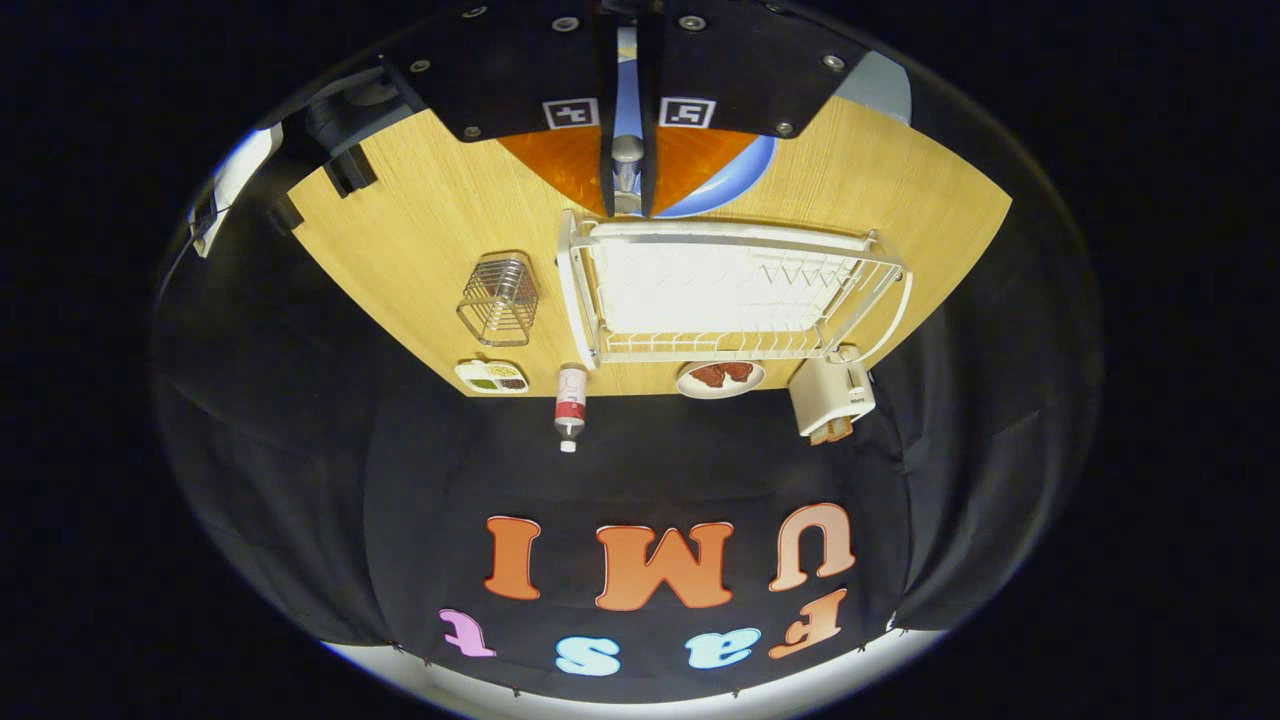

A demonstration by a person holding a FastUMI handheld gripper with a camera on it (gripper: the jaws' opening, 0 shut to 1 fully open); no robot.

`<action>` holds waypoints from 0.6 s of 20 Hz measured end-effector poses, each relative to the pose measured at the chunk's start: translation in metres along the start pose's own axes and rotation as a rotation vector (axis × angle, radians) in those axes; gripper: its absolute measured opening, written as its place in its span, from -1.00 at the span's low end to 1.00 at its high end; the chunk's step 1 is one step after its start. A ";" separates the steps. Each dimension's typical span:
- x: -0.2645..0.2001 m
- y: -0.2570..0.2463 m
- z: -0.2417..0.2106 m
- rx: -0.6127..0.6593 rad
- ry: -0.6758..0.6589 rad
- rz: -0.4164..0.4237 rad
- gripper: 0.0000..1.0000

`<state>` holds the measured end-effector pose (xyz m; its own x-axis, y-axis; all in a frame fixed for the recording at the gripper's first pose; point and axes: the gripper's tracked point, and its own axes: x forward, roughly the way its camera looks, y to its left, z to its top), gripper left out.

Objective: Take the plate from the dish rack, then take the spoon from the basket and place it into the plate.

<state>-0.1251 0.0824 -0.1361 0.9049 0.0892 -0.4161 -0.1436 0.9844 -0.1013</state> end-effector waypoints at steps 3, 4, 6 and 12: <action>0.007 0.014 -0.006 -0.017 0.007 0.043 -0.85; 0.009 0.017 -0.008 -0.026 0.007 0.054 -0.84; 0.017 0.021 -0.014 -0.047 0.012 0.067 -0.84; 0.026 0.027 -0.027 -0.084 0.048 0.070 -0.78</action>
<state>-0.1158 0.1071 -0.1741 0.8718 0.1477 -0.4671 -0.2403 0.9598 -0.1450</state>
